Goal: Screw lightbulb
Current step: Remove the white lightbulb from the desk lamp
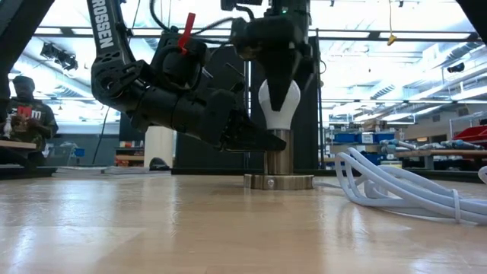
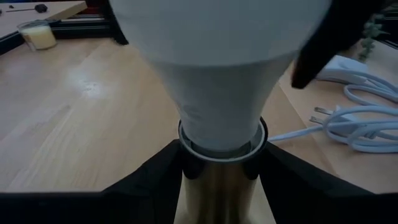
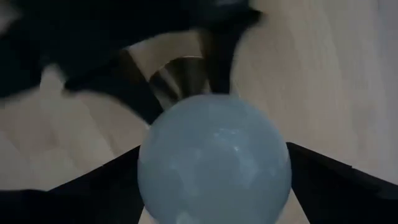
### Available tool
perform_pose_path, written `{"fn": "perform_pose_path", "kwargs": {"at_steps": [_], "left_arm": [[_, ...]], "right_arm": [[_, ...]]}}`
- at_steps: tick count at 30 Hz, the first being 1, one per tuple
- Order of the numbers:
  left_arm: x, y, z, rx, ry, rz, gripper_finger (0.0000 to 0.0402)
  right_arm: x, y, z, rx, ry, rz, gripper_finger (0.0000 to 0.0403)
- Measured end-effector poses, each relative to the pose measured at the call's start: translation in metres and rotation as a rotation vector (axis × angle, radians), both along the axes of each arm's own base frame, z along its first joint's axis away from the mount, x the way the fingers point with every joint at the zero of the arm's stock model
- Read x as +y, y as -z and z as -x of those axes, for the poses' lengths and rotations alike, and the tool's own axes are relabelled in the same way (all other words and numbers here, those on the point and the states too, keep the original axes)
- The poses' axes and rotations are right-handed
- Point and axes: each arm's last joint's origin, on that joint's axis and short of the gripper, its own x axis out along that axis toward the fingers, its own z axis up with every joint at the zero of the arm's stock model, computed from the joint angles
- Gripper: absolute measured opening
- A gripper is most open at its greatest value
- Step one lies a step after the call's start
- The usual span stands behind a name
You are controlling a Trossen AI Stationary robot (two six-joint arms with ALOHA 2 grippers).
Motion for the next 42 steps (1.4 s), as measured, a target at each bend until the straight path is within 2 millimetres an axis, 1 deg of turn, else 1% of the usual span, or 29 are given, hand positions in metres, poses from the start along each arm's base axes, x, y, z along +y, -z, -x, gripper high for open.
{"fn": "perform_pose_path", "kwargs": {"at_steps": [3, 5, 7, 12, 17, 23, 25, 27, 30, 33, 35, 37, 40, 42], "left_arm": [[0.0, 0.0, 0.0, 0.0, -0.005, 0.003, 0.0201], [0.0, 0.0, 0.0, 0.0, -0.006, 0.002, 0.0201], [0.0, 0.0, 0.0, 0.0, 0.0, 0.005, 0.0201], [0.0, 0.0, 0.0, -0.001, 0.011, 0.009, 0.0201], [0.001, -0.001, -0.001, -0.006, 0.0, 0.013, 0.0201], [-0.001, 0.001, 0.001, 0.01, 0.019, 0.001, 0.0201], [-0.001, 0.001, 0.001, 0.013, 0.02, 0.001, 0.0201], [-0.001, 0.001, 0.0, 0.017, 0.019, 0.002, 0.0201], [-0.001, 0.002, 0.0, 0.019, 0.019, 0.001, 0.0201], [-0.001, 0.002, 0.0, 0.021, 0.017, 0.0, 0.0201], [-0.001, 0.002, 0.0, 0.021, 0.012, -0.001, 0.0201], [-0.001, 0.002, 0.0, 0.022, 0.011, -0.002, 0.0201], [-0.001, 0.002, 0.0, 0.02, 0.011, -0.002, 0.0201], [-0.002, 0.002, 0.0, 0.019, 0.013, 0.0, 0.0201]], "right_arm": [[-0.006, 0.0, 0.0, -0.01, 0.182, -0.037, 0.0353], [-0.007, 0.0, 0.0, -0.013, 0.24, -0.062, 0.0353], [-0.007, 0.0, -0.001, -0.021, 0.244, -0.066, 0.0353], [-0.005, 0.0, 0.002, 0.01, 0.157, -0.019, 0.0353], [-0.008, -0.001, 0.012, 0.127, -0.032, 0.099, 0.0353], [-0.01, -0.001, 0.016, 0.215, -0.281, 0.21, 0.0352], [-0.009, -0.002, 0.021, 0.281, -0.304, 0.285, 0.0352], [-0.005, -0.004, 0.026, 0.305, -0.257, 0.304, 0.0352], [0.009, -0.008, 0.03, 0.286, -0.204, 0.218, 0.0352], [0.031, -0.012, 0.035, 0.252, -0.192, 0.201, 0.0352], [0.048, -0.015, 0.039, 0.221, -0.201, 0.243, 0.0352], [0.063, -0.022, 0.044, 0.128, -0.194, 0.312, 0.0352], [0.082, -0.029, 0.054, -0.01, -0.129, 0.354, 0.035], [0.091, -0.029, 0.064, -0.067, -0.065, 0.37, 0.0346]]}}
